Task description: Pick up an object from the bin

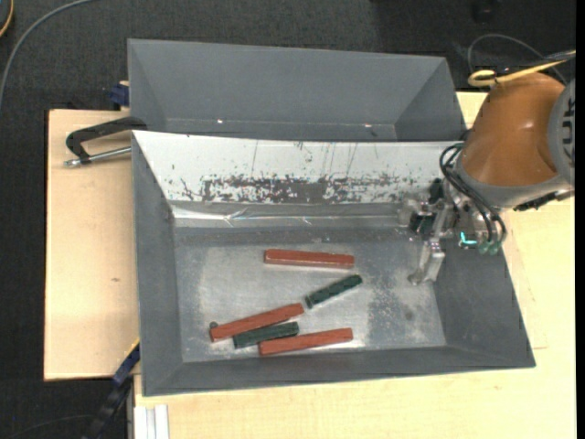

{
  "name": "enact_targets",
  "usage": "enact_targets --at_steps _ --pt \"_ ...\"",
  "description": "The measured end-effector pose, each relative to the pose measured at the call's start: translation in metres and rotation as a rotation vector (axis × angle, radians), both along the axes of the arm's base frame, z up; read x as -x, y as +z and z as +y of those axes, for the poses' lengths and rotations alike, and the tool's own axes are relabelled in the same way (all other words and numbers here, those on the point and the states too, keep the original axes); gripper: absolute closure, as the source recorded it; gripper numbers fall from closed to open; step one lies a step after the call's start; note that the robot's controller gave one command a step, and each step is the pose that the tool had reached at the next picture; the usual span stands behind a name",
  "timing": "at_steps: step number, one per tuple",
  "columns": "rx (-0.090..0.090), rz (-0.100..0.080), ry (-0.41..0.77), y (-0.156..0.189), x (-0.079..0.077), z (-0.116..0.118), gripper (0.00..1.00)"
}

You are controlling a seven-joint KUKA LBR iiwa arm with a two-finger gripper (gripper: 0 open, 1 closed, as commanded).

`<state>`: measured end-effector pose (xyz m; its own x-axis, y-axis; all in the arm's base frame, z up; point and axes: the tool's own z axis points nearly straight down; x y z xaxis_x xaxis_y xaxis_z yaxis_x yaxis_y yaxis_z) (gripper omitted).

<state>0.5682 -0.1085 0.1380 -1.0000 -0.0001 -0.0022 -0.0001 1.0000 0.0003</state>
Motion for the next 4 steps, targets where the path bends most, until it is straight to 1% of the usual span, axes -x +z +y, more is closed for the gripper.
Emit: enact_targets --at_steps 1,2,3,4 --pt "-0.004 0.008 -0.006 -0.064 0.014 0.045 0.0" --pt "-0.004 0.004 0.121 -0.068 0.042 0.118 0.0" --pt "-0.002 -0.004 0.089 -0.066 0.001 0.127 0.0" --pt "-0.001 -0.002 0.09 -0.066 0.002 0.126 1.0"
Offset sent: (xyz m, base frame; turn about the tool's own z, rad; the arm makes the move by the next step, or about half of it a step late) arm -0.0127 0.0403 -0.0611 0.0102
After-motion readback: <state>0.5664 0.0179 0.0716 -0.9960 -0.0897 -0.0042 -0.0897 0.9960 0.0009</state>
